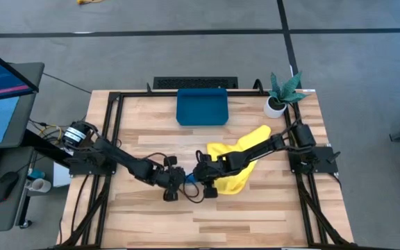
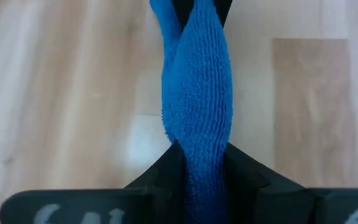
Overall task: Roll microfiber towels into tight, uniform cylinder then place into a basket
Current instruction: Put the rolled blue towel into the blue bin
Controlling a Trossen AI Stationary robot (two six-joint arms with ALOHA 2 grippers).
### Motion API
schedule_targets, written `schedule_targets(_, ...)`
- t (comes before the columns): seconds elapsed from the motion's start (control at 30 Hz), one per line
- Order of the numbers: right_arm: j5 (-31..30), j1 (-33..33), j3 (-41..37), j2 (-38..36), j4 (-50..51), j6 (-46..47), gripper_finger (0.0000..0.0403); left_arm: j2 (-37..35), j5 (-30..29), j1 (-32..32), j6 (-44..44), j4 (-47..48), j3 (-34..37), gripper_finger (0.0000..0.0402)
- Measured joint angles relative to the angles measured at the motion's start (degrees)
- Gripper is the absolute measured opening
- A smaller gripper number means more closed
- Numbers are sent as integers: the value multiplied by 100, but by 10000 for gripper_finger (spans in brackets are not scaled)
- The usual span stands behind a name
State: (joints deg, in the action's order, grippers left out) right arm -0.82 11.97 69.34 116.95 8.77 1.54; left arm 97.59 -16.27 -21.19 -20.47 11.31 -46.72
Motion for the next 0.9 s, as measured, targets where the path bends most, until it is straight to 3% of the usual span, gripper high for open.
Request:
schedule_targets(0.2, -78, -146, -8, -101, 73, -288, 44, -327, 32, 314, 474, 174, 3, 64)
schedule_targets(0.53, -30, -755, -29, -955, 719, -781, 45, -925, 352, 1053, 1312, 390, -62, 64)
schedule_targets(0.9, -62, -1573, -22, -1499, 938, -1614, 45, -1220, 423, 2291, 2659, 1343, -1009, 64)
